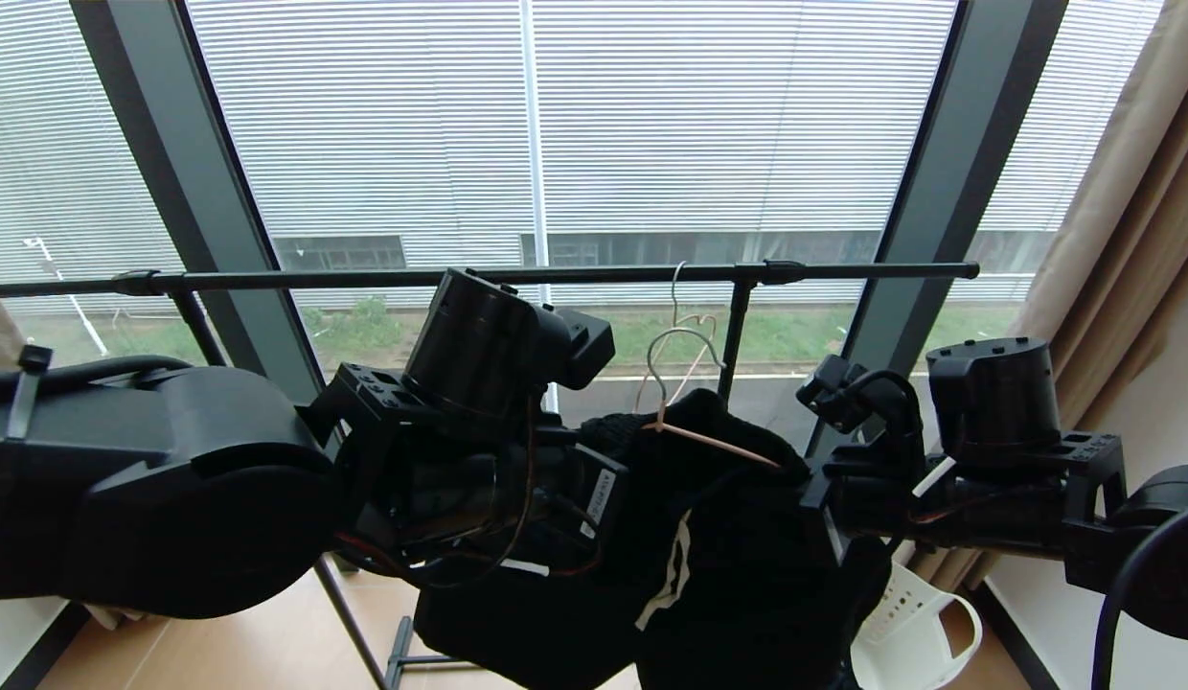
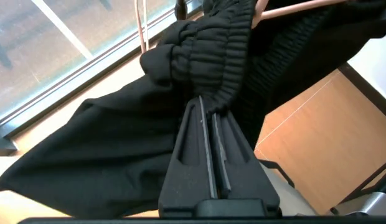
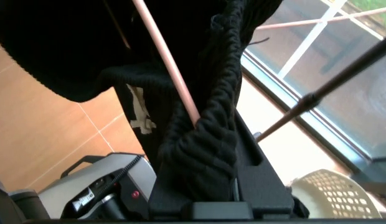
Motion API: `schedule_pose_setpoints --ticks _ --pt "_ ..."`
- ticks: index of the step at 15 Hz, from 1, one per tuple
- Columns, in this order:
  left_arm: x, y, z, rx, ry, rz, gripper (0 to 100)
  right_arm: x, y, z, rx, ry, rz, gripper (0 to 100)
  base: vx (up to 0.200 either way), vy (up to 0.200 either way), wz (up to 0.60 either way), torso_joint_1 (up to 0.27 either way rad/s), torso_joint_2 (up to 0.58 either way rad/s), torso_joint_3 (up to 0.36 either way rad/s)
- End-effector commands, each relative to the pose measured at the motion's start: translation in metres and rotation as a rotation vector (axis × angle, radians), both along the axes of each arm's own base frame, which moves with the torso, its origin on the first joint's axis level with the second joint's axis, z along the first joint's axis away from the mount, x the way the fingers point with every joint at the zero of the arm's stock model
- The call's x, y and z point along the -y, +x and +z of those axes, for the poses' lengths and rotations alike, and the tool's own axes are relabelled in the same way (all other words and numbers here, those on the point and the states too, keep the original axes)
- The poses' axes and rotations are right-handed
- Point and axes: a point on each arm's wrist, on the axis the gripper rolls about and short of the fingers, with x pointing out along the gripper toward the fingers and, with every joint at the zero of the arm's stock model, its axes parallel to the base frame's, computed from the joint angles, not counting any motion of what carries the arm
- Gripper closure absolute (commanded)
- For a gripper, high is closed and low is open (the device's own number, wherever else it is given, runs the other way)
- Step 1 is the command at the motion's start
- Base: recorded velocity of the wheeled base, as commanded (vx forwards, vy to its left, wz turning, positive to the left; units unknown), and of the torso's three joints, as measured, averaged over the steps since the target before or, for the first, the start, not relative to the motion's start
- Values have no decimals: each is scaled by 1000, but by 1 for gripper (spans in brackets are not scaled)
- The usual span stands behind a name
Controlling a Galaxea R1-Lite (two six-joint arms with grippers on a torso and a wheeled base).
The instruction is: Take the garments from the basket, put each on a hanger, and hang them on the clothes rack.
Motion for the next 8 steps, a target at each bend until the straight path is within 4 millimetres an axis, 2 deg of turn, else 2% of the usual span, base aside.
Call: schedule_pose_setpoints --ticks 1,4,5,8 --pt "4 4 -8 -14 16 3 100 1 -4 -3 8 11 15 100 0 0 0 0 0 0" --pt "6 7 -6 -7 8 7 100 1 -5 -4 17 14 15 100 0 0 0 0 0 0" --pt "6 7 -6 -6 9 8 0 2 -6 -4 17 14 15 100 0 0 0 0 0 0" --pt "9 10 -7 4 19 32 0 2 -6 -4 16 14 17 100 0 0 0 0 0 0"
